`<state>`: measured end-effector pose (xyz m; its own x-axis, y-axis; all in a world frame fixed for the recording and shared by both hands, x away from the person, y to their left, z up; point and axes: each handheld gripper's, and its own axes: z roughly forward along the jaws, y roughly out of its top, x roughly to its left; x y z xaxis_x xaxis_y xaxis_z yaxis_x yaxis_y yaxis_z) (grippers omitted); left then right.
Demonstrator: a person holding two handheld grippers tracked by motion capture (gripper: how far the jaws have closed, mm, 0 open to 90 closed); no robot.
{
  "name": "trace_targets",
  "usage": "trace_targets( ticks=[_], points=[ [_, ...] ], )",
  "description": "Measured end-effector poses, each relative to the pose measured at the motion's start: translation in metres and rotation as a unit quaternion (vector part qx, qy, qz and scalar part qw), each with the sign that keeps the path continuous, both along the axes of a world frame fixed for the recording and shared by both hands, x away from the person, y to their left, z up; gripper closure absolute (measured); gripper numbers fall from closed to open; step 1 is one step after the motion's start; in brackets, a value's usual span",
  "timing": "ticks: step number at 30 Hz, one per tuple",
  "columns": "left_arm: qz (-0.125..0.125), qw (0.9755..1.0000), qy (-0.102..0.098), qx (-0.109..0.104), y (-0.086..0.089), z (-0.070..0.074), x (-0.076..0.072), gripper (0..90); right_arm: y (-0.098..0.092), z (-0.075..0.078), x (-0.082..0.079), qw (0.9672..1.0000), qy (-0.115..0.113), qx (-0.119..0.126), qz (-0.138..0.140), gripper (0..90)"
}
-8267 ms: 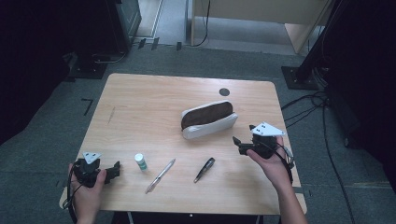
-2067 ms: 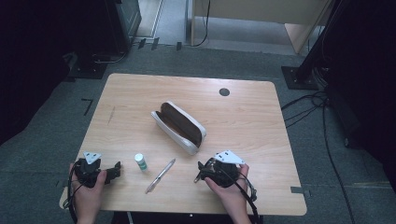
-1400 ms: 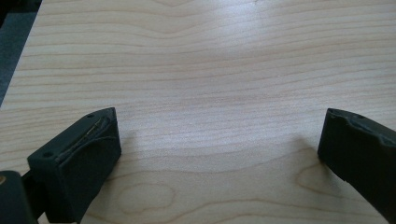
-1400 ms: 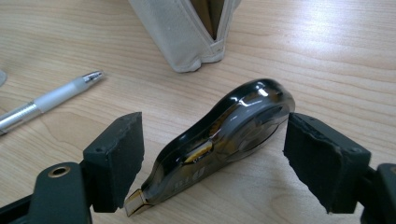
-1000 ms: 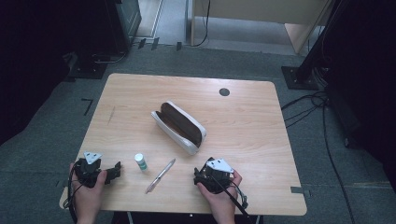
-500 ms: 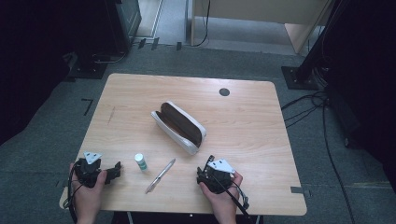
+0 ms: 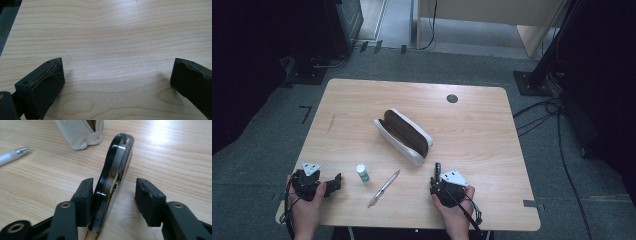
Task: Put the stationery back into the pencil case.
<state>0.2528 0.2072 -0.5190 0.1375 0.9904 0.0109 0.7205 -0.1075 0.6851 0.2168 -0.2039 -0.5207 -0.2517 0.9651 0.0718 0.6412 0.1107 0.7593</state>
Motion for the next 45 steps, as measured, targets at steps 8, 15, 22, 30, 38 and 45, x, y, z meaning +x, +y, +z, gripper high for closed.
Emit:
trace_targets(
  ticks=[8,15,22,30,38,45],
  points=[
    [0.0,1.0,0.0,0.0,0.0,0.0,0.0,0.0,-0.004,-0.001,0.001,0.9999,-0.005,-0.003,0.011,60.2],
    [0.0,1.0,-0.001,-0.001,0.0,0.0,0.0,0.0,-0.007,0.0,-0.001,0.9997,-0.01,-0.007,0.022,68.8],
    [0.0,1.0,0.0,0.0,0.0,0.0,0.0,0.0,-0.011,0.001,-0.001,0.9995,-0.011,-0.004,0.031,74.4],
    [0.0,1.0,-0.001,-0.001,0.0,0.0,0.0,0.0,-0.014,0.003,-0.001,0.9992,-0.011,-0.007,0.037,74.8],
    [0.0,1.0,-0.001,-0.001,0.0,0.0,0.0,0.0,-0.019,0.012,-0.002,0.999,-0.023,-0.003,0.039,74.7],
    [-0.001,1.0,-0.001,-0.001,0.0,0.0,0.0,0.0,-0.025,0.025,0.0,0.9982,-0.032,0.001,0.051,74.8]
  ],
)
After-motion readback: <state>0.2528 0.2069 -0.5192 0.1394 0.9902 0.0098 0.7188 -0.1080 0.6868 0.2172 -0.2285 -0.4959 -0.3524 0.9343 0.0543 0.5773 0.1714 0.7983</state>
